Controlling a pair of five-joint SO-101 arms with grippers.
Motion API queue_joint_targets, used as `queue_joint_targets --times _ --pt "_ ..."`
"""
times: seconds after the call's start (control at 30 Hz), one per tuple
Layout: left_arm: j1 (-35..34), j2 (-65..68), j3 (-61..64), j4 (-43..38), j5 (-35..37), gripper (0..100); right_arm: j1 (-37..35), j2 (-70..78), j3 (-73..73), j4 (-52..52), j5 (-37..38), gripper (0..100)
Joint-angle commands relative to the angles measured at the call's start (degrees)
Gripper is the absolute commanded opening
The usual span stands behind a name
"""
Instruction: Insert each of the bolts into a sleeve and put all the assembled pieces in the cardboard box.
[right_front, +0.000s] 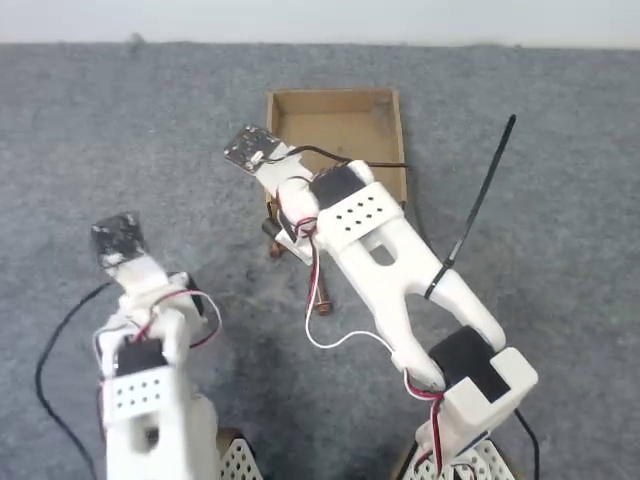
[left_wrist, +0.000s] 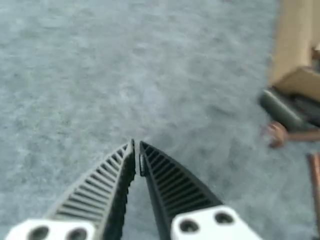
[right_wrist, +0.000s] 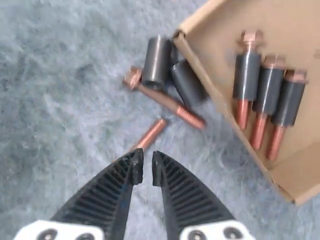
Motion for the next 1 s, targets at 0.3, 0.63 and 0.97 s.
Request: queue_joint_targets --times 0.3,0.63,0.97 --pt "-4.57 19.43 -11.03 -6.86 -0.09 1 -0.75 6.55 -0.62 -12.88 -0.53 0.6" --pt "-10.02 19.69 -11.74 -10.2 4.75 1 -2.42 10.59 -4.84 -16.31 -1.85 9.6" --pt "-10.11 19.69 -12.35 -8.18 4.66 1 -3.21 15.43 -8.35 -20.35 -2.2 9.8"
